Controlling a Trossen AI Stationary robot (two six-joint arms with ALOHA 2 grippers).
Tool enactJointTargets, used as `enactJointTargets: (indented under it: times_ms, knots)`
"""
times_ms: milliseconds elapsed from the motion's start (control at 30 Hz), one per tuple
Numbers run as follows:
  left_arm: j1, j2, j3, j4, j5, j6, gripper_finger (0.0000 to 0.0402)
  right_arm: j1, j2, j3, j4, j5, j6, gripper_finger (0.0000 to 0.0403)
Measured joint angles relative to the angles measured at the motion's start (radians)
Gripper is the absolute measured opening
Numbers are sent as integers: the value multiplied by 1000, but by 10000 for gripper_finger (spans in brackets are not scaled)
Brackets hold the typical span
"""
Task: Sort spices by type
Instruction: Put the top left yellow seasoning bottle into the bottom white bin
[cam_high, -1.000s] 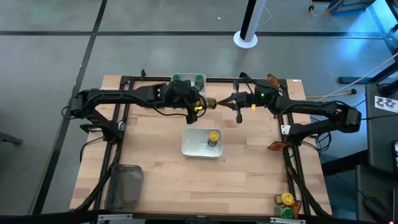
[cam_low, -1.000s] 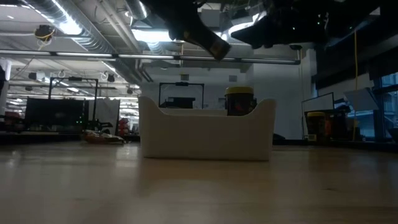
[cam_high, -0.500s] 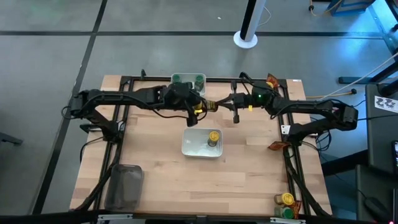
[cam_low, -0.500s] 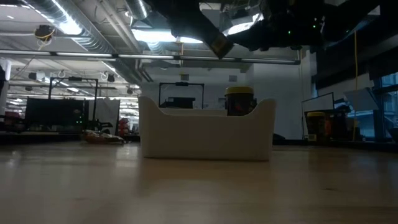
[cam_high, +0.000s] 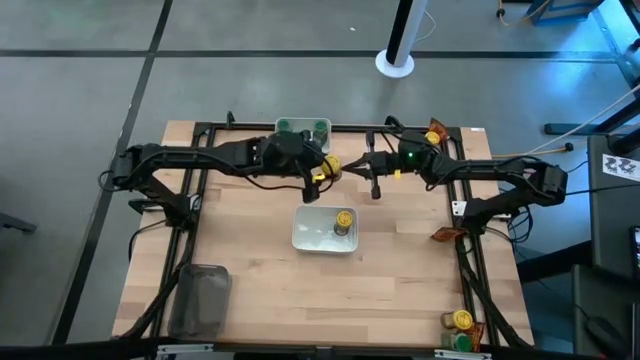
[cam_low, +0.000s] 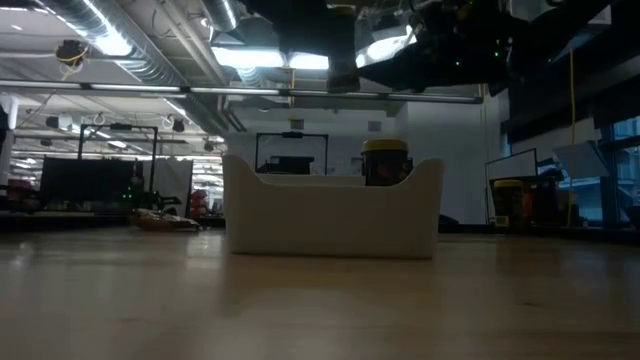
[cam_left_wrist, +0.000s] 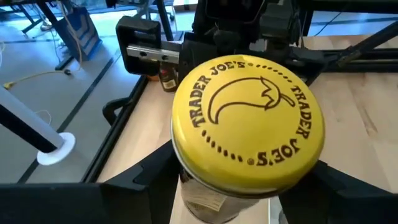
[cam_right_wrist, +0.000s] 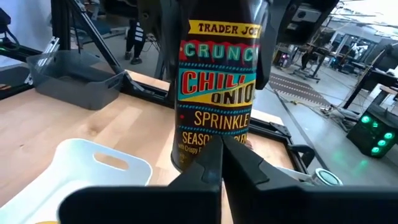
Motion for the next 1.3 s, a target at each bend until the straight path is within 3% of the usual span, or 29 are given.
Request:
enactJointTargets:
  times_ms: [300, 633, 900, 1300]
  knots:
    - [-17, 0, 2, -154, -5, -65, 211, 1, -129, 0, -114, 48, 0, 9]
    - [-85, 0, -82, -148, 86, -139, 211, 0, -305, 0, -308, 88, -28, 9]
    - [-151, 0, -194, 23, 89, -166, 211, 0, -312, 0, -320, 89, -30, 10]
    - [-157, 2, -371, 261, 89, -191, 211, 0, -312, 0, -319, 90, -30, 10]
